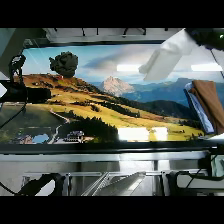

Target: Fold the shirts.

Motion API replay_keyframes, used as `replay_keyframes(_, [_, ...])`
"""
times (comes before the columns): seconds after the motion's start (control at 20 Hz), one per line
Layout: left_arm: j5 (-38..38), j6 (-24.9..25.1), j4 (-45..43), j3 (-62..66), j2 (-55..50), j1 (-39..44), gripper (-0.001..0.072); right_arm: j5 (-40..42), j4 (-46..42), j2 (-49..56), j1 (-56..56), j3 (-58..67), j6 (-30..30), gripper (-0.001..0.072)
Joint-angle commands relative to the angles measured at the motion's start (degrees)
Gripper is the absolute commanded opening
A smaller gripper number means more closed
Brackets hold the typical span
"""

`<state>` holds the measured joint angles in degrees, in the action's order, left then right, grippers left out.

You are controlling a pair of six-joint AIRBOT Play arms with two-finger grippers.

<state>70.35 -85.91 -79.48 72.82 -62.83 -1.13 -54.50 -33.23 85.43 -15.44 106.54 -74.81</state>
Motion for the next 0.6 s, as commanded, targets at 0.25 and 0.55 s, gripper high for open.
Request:
replay_keyframes(0.25, [-1.1, -0.1, 0.1, 0.0, 0.0, 0.0, 0.0016, 0.3, 0.0, 15.3, -12.3, 16.2, 5.2, 0.0021])
replay_keyframes(0.55, [-1.0, -0.7, 0.2, 0.0, 0.0, 0.0, 0.0016, 1.9, 0.0, 16.3, -18.6, 16.2, 9.8, 0.0021])
